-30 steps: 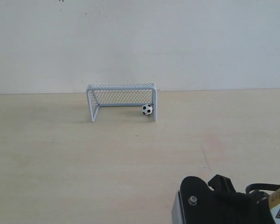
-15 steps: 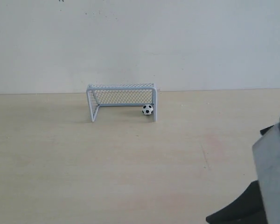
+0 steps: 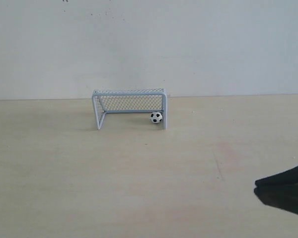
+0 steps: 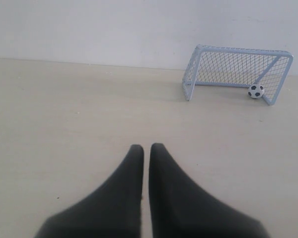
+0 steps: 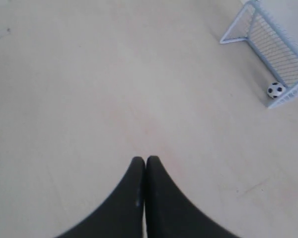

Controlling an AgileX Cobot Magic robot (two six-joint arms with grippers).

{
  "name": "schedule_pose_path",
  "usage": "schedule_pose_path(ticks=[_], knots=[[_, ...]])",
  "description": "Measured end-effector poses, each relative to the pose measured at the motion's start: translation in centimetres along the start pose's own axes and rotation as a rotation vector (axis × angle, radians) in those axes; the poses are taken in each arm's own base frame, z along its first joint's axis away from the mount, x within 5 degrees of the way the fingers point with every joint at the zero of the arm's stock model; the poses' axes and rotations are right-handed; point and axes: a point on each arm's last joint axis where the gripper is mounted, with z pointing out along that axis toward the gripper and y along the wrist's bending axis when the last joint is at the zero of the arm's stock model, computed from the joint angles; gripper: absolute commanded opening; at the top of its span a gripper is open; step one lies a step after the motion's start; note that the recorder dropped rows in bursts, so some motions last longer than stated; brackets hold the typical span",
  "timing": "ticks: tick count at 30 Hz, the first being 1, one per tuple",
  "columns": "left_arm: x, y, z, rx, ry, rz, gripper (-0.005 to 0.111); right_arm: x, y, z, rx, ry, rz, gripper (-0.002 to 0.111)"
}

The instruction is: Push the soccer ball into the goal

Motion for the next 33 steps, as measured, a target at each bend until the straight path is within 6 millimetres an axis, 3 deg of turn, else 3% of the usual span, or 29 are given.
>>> schedule_pose_path(ticks=[8, 16, 24, 33], knots=[[0.0, 0.0, 0.0, 0.000, 0.000, 0.000, 0.004, 0.7, 0.0, -5.4, 0.327, -0.148, 0.102, 0.000], [0.0, 0.0, 0.0, 0.000, 0.000, 0.000, 0.004, 1.4, 4.0, -10.4, 0.598, -0.378, 0.182, 0.000], [0.0, 0.0, 0.0, 0.000, 0.000, 0.000, 0.004, 1.9, 6.2, -11.8, 0.658, -0.502, 0.238, 0.000], [0.0, 0.0, 0.0, 0.000, 0.000, 0.000, 0.004, 2.2, 5.8, -11.3, 0.659, -0.561, 0.338, 0.000]])
